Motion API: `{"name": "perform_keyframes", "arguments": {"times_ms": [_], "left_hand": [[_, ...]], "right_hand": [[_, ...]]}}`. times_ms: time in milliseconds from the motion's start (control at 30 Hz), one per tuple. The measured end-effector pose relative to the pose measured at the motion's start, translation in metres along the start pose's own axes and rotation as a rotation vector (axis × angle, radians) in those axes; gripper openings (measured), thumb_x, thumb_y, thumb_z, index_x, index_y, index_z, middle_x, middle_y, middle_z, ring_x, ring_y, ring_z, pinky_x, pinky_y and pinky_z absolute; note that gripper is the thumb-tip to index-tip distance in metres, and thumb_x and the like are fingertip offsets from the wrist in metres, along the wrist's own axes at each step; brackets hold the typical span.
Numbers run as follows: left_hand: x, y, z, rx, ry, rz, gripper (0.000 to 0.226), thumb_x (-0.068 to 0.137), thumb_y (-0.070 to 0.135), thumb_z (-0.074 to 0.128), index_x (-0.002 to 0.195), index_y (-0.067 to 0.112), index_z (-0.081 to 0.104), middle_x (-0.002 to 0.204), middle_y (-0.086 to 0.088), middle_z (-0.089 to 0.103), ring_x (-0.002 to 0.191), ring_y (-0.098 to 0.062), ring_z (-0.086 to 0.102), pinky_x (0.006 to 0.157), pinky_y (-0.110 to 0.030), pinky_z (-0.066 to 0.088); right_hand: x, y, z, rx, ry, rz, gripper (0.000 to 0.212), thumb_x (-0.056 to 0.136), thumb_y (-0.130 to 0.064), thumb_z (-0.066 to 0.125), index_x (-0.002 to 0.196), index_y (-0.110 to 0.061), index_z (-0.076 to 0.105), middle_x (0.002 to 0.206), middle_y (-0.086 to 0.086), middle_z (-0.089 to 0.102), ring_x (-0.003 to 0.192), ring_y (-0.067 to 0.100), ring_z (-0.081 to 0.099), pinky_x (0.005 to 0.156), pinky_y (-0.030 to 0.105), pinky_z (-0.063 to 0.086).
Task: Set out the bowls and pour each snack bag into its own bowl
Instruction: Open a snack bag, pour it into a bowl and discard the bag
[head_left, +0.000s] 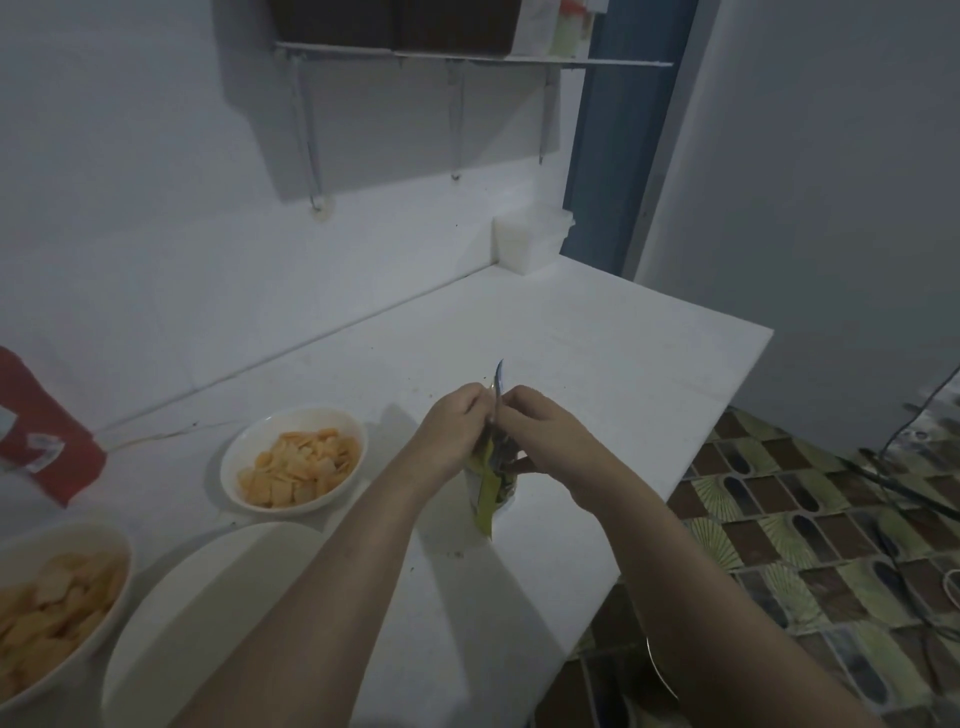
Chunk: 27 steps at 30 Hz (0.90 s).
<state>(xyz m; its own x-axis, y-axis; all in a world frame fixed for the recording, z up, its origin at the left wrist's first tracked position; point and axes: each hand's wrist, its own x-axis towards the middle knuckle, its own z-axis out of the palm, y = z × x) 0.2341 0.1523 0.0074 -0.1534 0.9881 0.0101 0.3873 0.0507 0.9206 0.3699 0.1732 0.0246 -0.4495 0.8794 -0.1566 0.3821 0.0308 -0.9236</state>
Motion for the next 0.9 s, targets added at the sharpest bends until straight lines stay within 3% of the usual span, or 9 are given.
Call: {"name": "perform_keyframes", "arguments": {"times_ms": [133,233,333,467,567,700,800,900], "left_hand": [[-0.003,0.003,0.002,0.033,0.011,0.038,0.029,0.102,0.022,0.035,0.079,0.014,0.05,0.074,-0.002,0.046,0.068,-0.016,0.042,0.065,-0.031,0.034],[-0.003,0.001,0.003,0.032,0.013,0.039,0.03,0.103,0.024,0.035,0.083,0.007,0.051,0.078,-0.006,0.048,0.071,-0.017,0.043,0.068,-0.033,0.035],[-0.003,-0.002,0.003,0.033,0.013,0.031,0.033,0.103,0.025,0.035,0.09,0.0,0.051,0.08,-0.008,0.048,0.073,-0.018,0.044,0.069,-0.034,0.036],[-0.005,0.002,0.0,0.079,0.03,0.078,0.029,0.102,0.022,0.037,0.077,0.012,0.048,0.069,0.001,0.042,0.064,-0.014,0.039,0.062,-0.03,0.032],[-0.009,0.009,-0.008,0.193,-0.006,0.069,0.035,0.101,0.029,0.041,0.068,0.017,0.042,0.065,0.003,0.043,0.061,-0.014,0.04,0.06,-0.03,0.032],[-0.013,0.017,-0.009,0.38,0.006,0.107,0.035,0.099,0.025,0.042,0.066,0.015,0.036,0.065,-0.001,0.041,0.06,-0.016,0.037,0.058,-0.032,0.029],[-0.014,0.01,-0.006,0.216,-0.013,0.075,0.034,0.098,0.021,0.044,0.065,0.016,0.036,0.065,0.001,0.038,0.062,-0.015,0.035,0.06,-0.032,0.028],[-0.014,0.002,-0.003,0.002,0.004,0.023,0.028,0.094,0.023,0.046,0.068,0.015,0.045,0.067,0.0,0.039,0.065,-0.016,0.037,0.065,-0.033,0.03]], "right_hand": [[0.0,0.001,-0.007,0.105,-0.07,0.022,0.018,0.096,-0.02,0.053,0.091,-0.004,0.058,0.088,0.01,0.058,0.072,0.016,0.064,0.072,0.027,0.059],[0.0,0.003,-0.006,0.163,-0.075,0.025,0.019,0.096,-0.017,0.052,0.093,0.0,0.059,0.087,0.01,0.062,0.072,0.017,0.066,0.072,0.027,0.059],[-0.002,0.004,-0.005,0.236,-0.069,0.03,0.018,0.095,-0.011,0.052,0.08,-0.008,0.06,0.081,0.01,0.065,0.071,0.018,0.067,0.071,0.027,0.059],[-0.001,0.003,-0.002,0.099,0.045,-0.014,0.02,0.093,-0.014,0.053,0.077,-0.003,0.057,0.074,0.009,0.061,0.063,0.014,0.064,0.073,0.035,0.064],[0.0,0.002,-0.002,0.027,0.071,-0.048,0.029,0.096,-0.018,0.051,0.084,0.007,0.055,0.08,0.015,0.06,0.068,0.017,0.066,0.069,0.033,0.064],[0.0,0.002,0.003,-0.104,0.14,-0.109,0.033,0.092,-0.027,0.045,0.087,0.004,0.054,0.082,0.022,0.057,0.074,0.031,0.057,0.077,0.058,0.057],[-0.001,0.004,0.009,-0.11,0.172,-0.134,0.031,0.093,-0.025,0.045,0.084,0.004,0.05,0.074,0.01,0.051,0.071,0.022,0.049,0.076,0.061,0.054],[-0.003,0.005,0.012,-0.061,0.192,-0.157,0.03,0.098,-0.021,0.047,0.076,0.0,0.045,0.069,0.004,0.046,0.067,0.017,0.046,0.065,0.048,0.052]]}}
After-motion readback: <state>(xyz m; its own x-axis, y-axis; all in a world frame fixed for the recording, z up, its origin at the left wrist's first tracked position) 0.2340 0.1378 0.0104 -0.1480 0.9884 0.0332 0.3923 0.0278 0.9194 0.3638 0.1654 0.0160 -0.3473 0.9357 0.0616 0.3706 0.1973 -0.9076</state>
